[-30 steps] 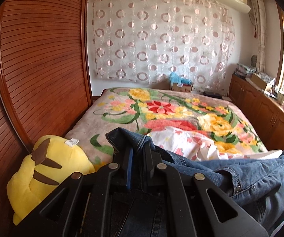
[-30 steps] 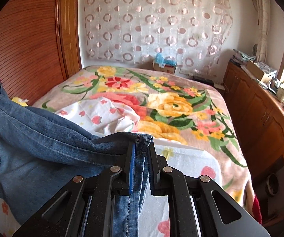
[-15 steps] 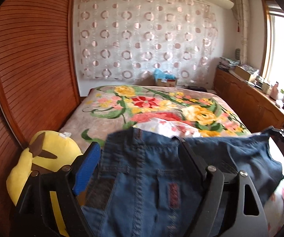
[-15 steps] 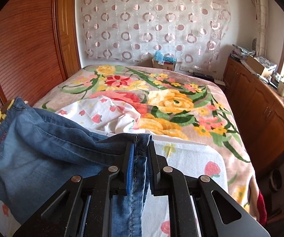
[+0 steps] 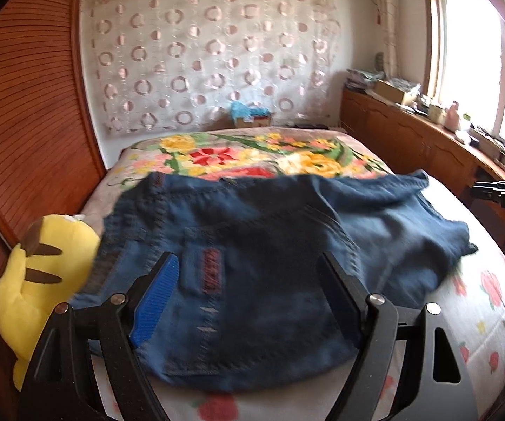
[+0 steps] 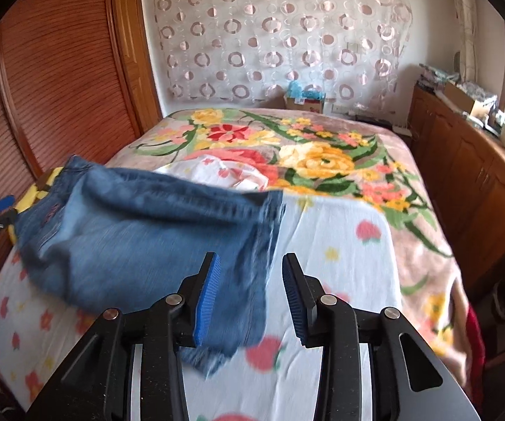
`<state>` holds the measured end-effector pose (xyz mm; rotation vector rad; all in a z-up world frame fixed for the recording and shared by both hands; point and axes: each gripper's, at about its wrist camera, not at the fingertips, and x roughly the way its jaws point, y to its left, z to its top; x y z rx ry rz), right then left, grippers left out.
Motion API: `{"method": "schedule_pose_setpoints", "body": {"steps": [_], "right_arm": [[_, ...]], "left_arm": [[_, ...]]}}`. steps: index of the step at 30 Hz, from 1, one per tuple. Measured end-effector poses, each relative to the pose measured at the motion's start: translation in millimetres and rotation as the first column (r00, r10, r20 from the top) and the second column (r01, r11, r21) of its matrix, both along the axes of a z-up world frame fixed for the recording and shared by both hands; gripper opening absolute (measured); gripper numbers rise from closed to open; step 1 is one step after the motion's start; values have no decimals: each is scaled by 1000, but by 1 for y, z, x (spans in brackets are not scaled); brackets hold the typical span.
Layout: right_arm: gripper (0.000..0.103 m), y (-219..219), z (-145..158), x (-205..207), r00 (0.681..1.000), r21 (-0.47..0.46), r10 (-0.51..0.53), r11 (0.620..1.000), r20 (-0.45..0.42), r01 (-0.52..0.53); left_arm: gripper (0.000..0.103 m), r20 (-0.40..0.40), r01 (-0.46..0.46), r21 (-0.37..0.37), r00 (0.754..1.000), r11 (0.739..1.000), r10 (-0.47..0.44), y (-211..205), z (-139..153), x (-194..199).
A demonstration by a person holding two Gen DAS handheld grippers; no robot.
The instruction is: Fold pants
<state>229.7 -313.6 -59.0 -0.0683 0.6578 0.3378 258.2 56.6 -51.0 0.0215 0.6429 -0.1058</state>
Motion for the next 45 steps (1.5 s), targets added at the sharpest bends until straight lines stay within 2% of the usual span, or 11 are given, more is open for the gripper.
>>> {"method": "schedule_pose_setpoints", "body": {"steps": [9, 13, 23, 27, 28, 32, 35, 37, 39, 41, 45], "right_arm": [[38, -6, -12, -24, 997, 15, -22, 1000, -68, 23], [38, 0, -18, -22, 994, 29, -19, 999, -110, 22], [39, 7, -34, -9, 980, 87, 15, 996, -198, 2], [38, 9, -33, -5, 980, 71, 11, 998, -197, 3], [33, 11, -34, -5, 981, 65, 12, 998, -196, 1], [22, 15, -36, -6, 984, 18, 20, 1000, -179, -17], [19, 19, -37, -9, 987, -8, 24, 1000, -162, -26], [18, 23, -38, -10, 988, -20, 23, 999, -151, -26], [17, 26, -39, -10, 989, -27, 21, 999, -143, -25], [17, 27, -41, -13, 990, -29, 21, 999, -138, -25], [17, 25, -39, -13, 990, -21, 23, 999, -139, -26]], "left_arm": [[81, -35, 47, 8, 998, 999, -47, -25, -16, -19], [81, -50, 36, 11, 998, 999, -35, -24, -23, -28], [81, -65, -59, 9, 996, 998, 59, 15, -26, -39], [81, -55, -104, 15, 993, 994, 104, 33, -24, -38], [81, -54, -114, 17, 992, 993, 115, 38, -24, -38], [82, -50, -178, 19, 983, 984, 179, 63, -23, -39], [82, -44, -222, 22, 974, 975, 222, 82, -24, -39], [80, -45, -255, 30, 966, 967, 256, 96, -25, -37], [72, -65, -288, 32, 955, 957, 289, 110, -29, -32], [68, -89, -312, 34, 945, 949, 314, 122, -36, -24], [67, -136, -356, 79, 922, 931, 364, 139, -49, -4]]}}
